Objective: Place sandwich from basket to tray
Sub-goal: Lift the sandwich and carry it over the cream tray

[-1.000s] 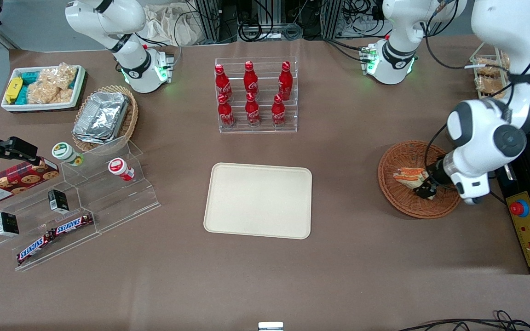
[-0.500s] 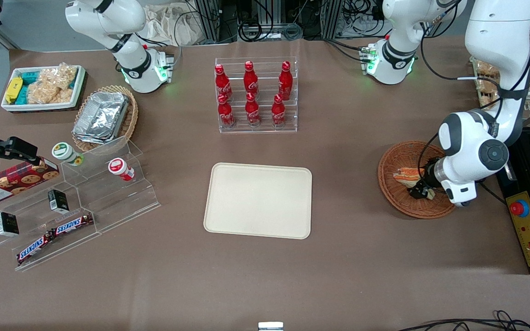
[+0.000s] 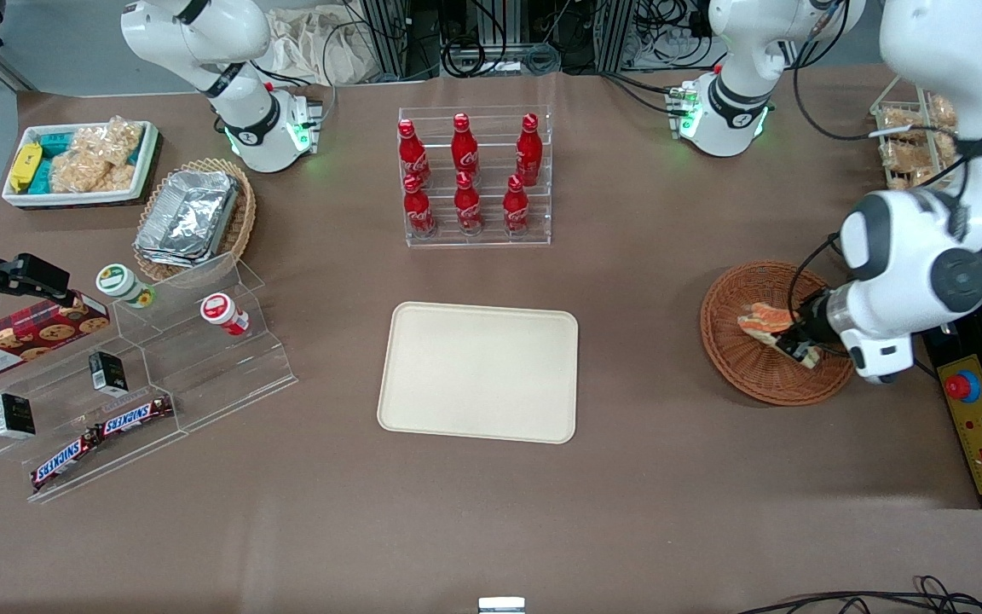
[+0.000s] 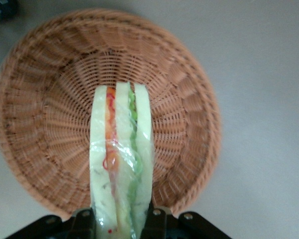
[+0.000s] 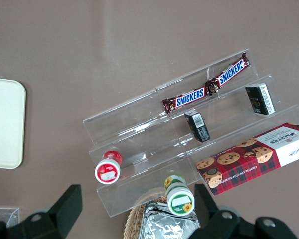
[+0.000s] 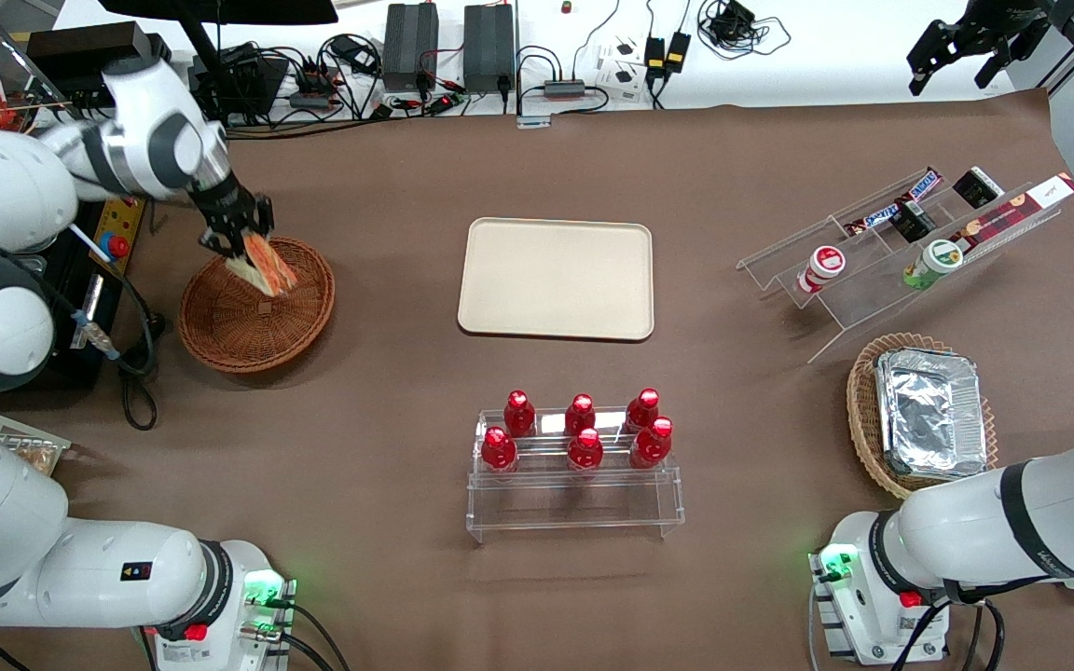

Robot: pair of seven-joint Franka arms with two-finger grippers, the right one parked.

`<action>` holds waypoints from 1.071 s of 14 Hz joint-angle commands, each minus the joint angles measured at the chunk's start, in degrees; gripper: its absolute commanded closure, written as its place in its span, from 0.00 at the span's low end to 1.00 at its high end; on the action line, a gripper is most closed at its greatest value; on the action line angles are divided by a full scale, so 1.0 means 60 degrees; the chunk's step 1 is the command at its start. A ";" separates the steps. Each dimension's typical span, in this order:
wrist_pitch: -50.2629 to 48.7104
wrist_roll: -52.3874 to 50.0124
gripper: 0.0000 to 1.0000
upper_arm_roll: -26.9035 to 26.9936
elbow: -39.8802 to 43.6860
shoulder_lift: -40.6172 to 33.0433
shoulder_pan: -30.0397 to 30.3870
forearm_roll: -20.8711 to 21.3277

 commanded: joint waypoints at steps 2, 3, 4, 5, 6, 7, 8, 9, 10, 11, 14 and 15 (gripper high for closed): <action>-0.1402 0.0080 1.00 -0.1096 0.1660 -0.0129 -0.0649 -0.0127; -0.1316 0.0080 1.00 -0.1711 0.1722 -0.0041 -0.0693 -0.0127; -0.1098 0.0095 1.00 -0.2370 0.1737 0.0119 -0.0737 -0.0025; -0.0588 0.0095 1.00 -0.2956 0.1751 0.0295 -0.0781 0.0019; 0.0026 0.0124 1.00 -0.3397 0.1693 0.0442 -0.0811 0.0049; 0.0569 0.0211 1.00 -0.3721 0.1678 0.0704 -0.1014 0.0266; 0.1038 0.0270 1.00 -0.3782 0.1693 0.0997 -0.1379 0.0805; 0.1551 0.0227 1.00 -0.3797 0.1707 0.1348 -0.1919 0.1376; 0.2179 0.0256 1.00 -0.3783 0.1722 0.1743 -0.2316 0.1846; 0.2809 0.0256 1.00 -0.3783 0.1722 0.2182 -0.2537 0.2315; 0.4262 0.0227 1.00 -0.3783 0.1737 0.3311 -0.2730 0.3854; 0.4396 0.0241 1.00 -0.3783 0.1722 0.3517 -0.2715 0.4119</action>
